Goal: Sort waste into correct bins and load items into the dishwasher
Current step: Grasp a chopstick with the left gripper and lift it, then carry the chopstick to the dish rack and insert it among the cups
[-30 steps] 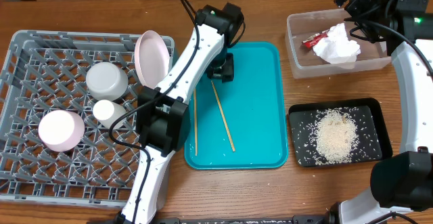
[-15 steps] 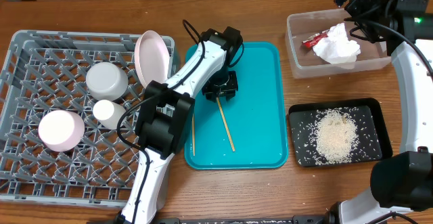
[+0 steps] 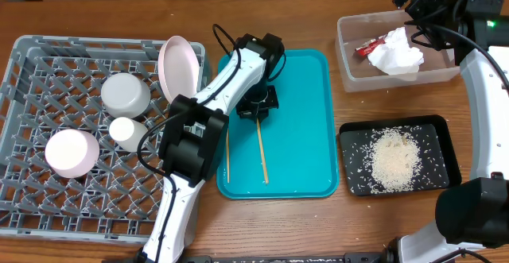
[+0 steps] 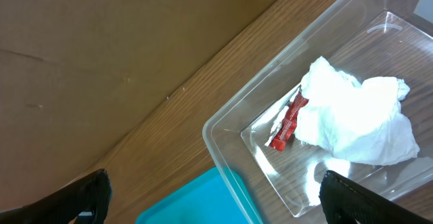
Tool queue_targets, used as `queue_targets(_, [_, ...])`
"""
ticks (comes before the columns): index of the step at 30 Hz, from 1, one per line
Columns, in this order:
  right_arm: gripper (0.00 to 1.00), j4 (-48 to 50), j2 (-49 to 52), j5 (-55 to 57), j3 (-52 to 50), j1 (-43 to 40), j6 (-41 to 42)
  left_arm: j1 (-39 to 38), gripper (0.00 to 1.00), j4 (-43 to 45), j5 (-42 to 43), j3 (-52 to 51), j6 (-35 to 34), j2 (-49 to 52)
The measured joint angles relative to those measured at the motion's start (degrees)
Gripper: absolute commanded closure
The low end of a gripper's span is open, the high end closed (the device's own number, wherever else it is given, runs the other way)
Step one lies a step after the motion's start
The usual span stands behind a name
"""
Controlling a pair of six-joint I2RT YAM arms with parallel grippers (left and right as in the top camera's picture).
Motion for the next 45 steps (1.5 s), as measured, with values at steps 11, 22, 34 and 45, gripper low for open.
queue_targets(11, [0.00,0.0,0.0,0.0,0.0,0.0,0.0,0.3,0.96,-17.3,-6.7,21.0,4.3,1.8])
queue_targets(22, [0.00,0.0,0.0,0.0,0.0,0.0,0.0,7.5,0.96,-18.5,-8.4,27.7,12.1,-3.8])
queue_targets(34, [0.00,0.0,0.0,0.0,0.0,0.0,0.0,25.2,0.96,-18.5,-9.2,28.8,22.4,-23.5])
queue_targets(45, [0.00,0.0,0.0,0.0,0.0,0.0,0.0,32.4,0.96,-16.0,-9.3,13.7,32.5,-23.5])
